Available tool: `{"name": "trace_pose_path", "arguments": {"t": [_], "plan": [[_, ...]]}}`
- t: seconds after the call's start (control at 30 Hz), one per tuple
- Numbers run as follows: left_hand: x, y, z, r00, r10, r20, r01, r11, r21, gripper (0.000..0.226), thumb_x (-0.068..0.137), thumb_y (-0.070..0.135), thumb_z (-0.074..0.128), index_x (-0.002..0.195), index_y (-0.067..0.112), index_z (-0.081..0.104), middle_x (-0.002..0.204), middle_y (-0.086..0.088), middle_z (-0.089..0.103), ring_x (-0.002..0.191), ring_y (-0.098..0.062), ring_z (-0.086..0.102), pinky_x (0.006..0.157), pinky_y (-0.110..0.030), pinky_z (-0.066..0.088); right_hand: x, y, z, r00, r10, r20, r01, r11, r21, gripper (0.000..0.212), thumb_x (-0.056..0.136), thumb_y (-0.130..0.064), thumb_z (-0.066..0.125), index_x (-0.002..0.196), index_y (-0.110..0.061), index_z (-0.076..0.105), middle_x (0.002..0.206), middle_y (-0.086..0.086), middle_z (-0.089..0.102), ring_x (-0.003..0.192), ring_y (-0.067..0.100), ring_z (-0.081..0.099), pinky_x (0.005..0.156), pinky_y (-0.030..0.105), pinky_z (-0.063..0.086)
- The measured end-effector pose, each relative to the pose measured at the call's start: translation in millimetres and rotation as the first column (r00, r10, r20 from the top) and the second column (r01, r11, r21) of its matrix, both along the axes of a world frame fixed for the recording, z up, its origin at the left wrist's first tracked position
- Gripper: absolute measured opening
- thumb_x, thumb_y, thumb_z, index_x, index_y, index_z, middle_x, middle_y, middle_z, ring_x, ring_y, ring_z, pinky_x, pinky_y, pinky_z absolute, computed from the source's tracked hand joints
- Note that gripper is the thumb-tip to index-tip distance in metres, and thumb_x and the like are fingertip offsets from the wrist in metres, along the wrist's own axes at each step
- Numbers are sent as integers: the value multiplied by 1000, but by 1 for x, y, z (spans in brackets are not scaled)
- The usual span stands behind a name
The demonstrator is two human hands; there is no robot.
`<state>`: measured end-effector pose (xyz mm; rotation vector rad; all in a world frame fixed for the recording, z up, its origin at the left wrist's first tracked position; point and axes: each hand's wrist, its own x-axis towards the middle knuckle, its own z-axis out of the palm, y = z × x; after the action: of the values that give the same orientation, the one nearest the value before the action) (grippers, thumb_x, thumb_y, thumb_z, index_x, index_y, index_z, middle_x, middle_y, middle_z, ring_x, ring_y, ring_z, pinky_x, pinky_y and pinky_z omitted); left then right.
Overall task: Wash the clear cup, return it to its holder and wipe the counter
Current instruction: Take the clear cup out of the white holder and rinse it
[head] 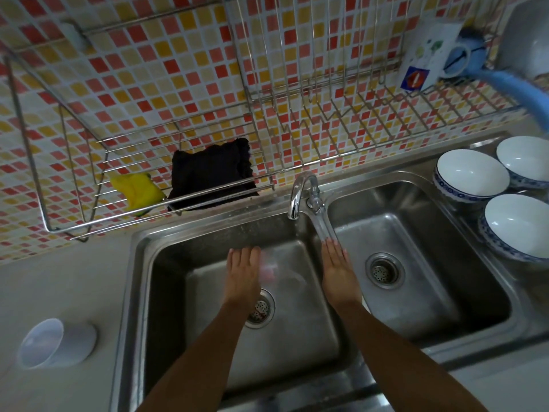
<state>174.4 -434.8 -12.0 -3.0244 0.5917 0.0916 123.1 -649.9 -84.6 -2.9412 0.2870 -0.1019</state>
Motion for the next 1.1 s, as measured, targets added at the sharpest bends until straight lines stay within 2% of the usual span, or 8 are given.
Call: {"name": "trace_pose_path", "arguments": {"t": [0.07,0.2,0.43,0.63,0.8,1.0,1.1], "plan": [[-1,-1,4,1000,-11,-4,11,998,66,67,69,4,62,132,12,40,124,-8,48,119,-27,44,119,-43,19,0,0,0,1000,1,-4,-1,1000,-2,64,78,-4,23,137,5,44,143,22,44,133,34,43,114,36,6],[-2,-3,12,999,-34,17,30,980,194,74,69,4,62,136,12,32,127,-9,43,122,-29,40,120,-46,7,0,0,-3,1000,-2,-14,2,1000,0,62,80,-4,24,139,4,40,145,20,42,135,33,40,114,36,6],[-6,-8,25,999,-42,-8,42,942,333,77,76,8,63,141,8,22,131,-13,38,125,-32,37,118,-48,1,0,0,-1,1000,-7,-19,7,1000,3,62,79,-4,24,138,5,41,145,21,43,135,32,41,114,36,6],[-8,-6,19,996,-92,-13,92,952,292,72,77,6,60,140,7,25,131,-14,40,125,-32,38,118,-48,0,0,0,1,999,-5,-37,5,1000,0,63,79,-4,24,139,4,41,145,20,42,135,32,40,115,36,4],[-6,-5,11,993,-122,7,117,963,242,75,70,7,61,137,9,29,126,-11,43,120,-30,42,117,-47,0,-1,1,3,999,-3,-45,4,1000,5,64,78,-3,23,139,4,40,145,20,42,135,32,40,114,36,4],[-6,-3,5,996,-83,-5,82,972,219,72,73,6,59,138,9,27,128,-12,42,123,-31,40,117,-48,-1,0,0,3,998,1,-61,0,1000,23,64,79,-5,23,141,3,38,147,19,40,136,32,38,114,36,5],[-6,-1,1,999,-49,14,46,985,164,70,71,13,66,133,10,36,124,-10,48,120,-30,45,117,-47,3,-1,1,5,997,5,-72,-3,1000,27,65,79,-5,23,142,2,36,149,18,38,138,31,36,114,35,4]]}}
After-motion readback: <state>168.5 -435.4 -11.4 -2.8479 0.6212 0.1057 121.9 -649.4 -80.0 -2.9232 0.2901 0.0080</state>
